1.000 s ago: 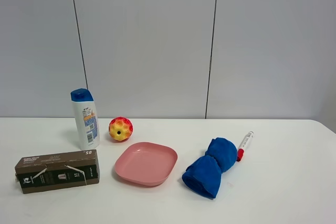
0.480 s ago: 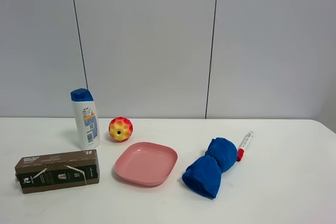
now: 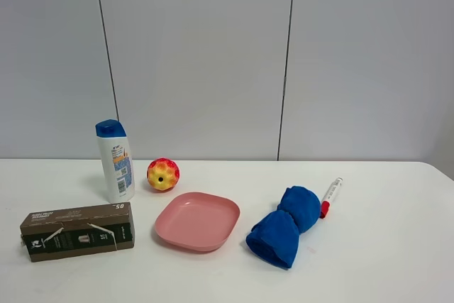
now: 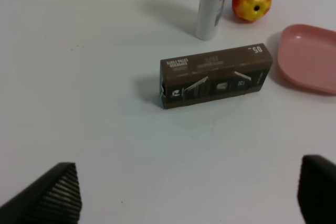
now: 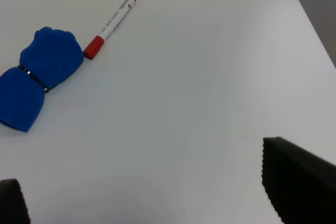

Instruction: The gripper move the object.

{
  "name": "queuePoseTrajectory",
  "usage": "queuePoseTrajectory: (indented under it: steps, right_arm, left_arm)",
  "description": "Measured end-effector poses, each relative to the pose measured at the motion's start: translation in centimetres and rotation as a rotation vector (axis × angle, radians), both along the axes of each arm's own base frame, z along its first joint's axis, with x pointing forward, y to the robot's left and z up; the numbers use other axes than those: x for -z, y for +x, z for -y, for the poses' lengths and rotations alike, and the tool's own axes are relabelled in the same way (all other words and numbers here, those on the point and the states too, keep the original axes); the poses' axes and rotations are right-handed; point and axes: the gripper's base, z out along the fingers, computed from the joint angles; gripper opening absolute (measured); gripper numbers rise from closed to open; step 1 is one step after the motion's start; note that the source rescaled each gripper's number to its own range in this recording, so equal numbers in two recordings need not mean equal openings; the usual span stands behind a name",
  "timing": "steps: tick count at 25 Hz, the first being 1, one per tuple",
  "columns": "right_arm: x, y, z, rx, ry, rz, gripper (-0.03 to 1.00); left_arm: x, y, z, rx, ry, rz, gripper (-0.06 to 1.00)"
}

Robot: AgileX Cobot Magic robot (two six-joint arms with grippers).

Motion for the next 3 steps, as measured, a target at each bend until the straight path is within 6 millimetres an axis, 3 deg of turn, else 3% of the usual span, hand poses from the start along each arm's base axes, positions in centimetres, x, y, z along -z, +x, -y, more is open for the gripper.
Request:
queuePoseTrajectory:
  steps: [3]
  right_arm:
    - [0.00, 0.00, 0.00, 0.000, 0.000, 0.000, 0.74]
  left_arm:
    - [0.00, 0.00, 0.00, 0.000, 0.000, 0.000, 1.00]
